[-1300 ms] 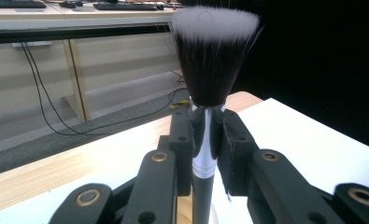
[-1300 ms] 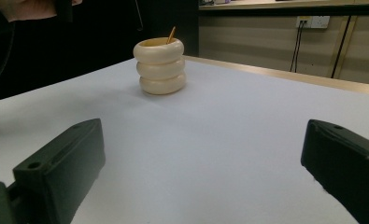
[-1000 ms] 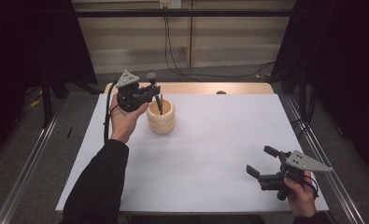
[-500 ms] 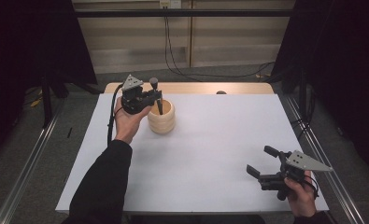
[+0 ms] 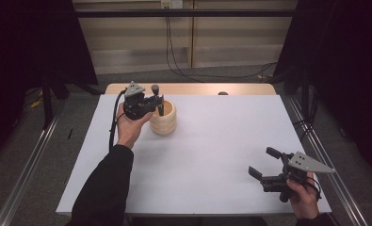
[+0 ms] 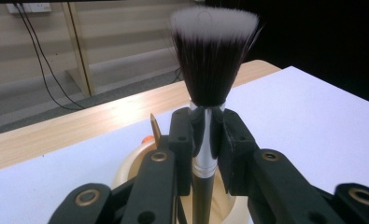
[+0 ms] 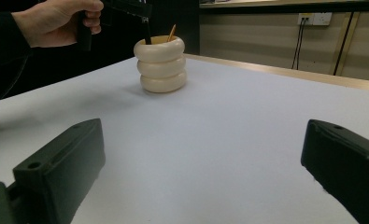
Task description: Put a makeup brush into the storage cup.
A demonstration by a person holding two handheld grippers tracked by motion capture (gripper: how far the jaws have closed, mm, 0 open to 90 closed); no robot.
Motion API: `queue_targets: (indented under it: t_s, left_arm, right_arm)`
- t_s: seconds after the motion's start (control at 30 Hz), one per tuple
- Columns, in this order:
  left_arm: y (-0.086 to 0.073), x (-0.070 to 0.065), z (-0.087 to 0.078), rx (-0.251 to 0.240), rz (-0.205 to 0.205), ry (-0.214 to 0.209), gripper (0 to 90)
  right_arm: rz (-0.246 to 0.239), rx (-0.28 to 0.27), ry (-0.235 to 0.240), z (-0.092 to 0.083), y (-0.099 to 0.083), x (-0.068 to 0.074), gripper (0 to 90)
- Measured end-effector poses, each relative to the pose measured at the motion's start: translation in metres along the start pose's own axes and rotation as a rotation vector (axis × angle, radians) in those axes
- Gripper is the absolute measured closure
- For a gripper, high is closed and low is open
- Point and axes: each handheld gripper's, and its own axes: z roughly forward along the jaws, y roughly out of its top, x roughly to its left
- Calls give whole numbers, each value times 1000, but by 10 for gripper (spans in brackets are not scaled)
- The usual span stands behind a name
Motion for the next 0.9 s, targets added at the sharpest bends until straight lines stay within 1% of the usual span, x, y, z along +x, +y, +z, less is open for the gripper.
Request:
queue_targets:
  t_s: [0.03,0.13,0.17,0.23,0.3,0.33,0.37,0.43,0.5,0.53,0.57,0.63,0.67,0.7,0.77,0.83,0.9]
  left_arm:
    - [-1,0,0,6,6,6,773]
    - [-4,1,2,7,3,-1,773]
    - [-5,1,2,9,4,6,772]
    - [-6,1,3,6,-2,5,772]
    - [-8,0,4,7,2,-3,770]
    - [-9,0,4,13,10,5,770]
    - [-10,0,5,8,-4,2,769]
    - [-11,0,5,12,-2,3,768]
    - [-13,0,5,9,-9,-1,767]
    - [-13,1,5,14,-6,6,766]
    - [-13,1,5,13,-4,4,764]
    - [-14,0,6,16,4,8,732]
    - [-15,1,6,14,-1,-5,728]
    - [-15,1,6,17,-4,10,727]
    - [-16,1,6,14,-10,8,703]
    - [-17,1,6,13,0,12,662]
    - [-17,1,5,8,-14,25,621]
  right_arm:
    - [2,2,3,0,0,0,0]
    - [9,4,3,0,0,0,0]
    - [7,4,1,0,0,0,0]
    - [8,4,1,0,0,0,0]
    - [8,5,0,0,0,0,0]
    - [8,6,0,0,0,0,0]
    - [8,5,0,0,0,0,0]
    - [8,5,-1,0,0,0,0]
    - [11,7,1,0,0,0,0]
    - [11,7,1,0,0,0,0]
    - [9,6,-2,1,0,0,0]
    - [10,10,1,0,0,0,0]
    - [10,11,3,0,0,0,0]
    - [10,11,2,0,-1,0,0]
    - [10,11,2,1,-1,0,0]
    - [11,12,1,1,-1,0,0]
    - [4,17,0,1,-1,-1,0]
